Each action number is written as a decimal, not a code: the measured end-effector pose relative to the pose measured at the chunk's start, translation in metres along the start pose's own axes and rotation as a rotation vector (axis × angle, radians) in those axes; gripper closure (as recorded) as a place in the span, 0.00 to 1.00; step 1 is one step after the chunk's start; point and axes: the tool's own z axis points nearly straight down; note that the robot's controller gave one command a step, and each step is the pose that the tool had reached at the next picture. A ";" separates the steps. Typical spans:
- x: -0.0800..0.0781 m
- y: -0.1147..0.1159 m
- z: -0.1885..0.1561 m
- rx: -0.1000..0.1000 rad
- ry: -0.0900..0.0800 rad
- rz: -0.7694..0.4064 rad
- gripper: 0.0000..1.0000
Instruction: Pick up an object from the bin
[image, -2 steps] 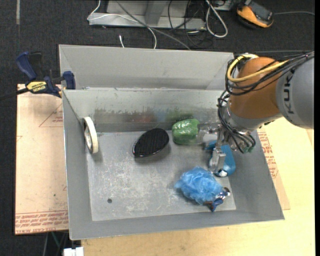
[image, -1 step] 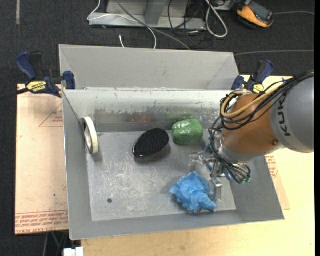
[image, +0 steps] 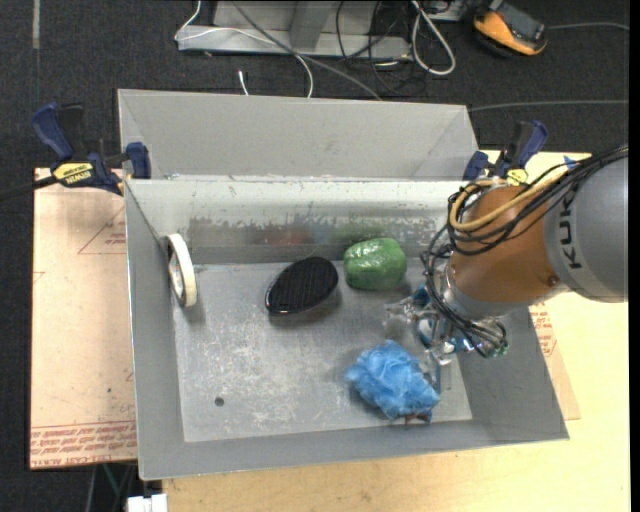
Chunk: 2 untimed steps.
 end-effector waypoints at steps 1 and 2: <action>0.010 0.066 0.007 -0.009 0.008 -0.015 0.00; 0.010 0.057 0.007 0.004 -0.007 0.044 1.00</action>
Offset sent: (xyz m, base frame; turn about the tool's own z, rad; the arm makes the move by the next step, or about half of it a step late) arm -0.0295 0.0489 -0.0078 0.0458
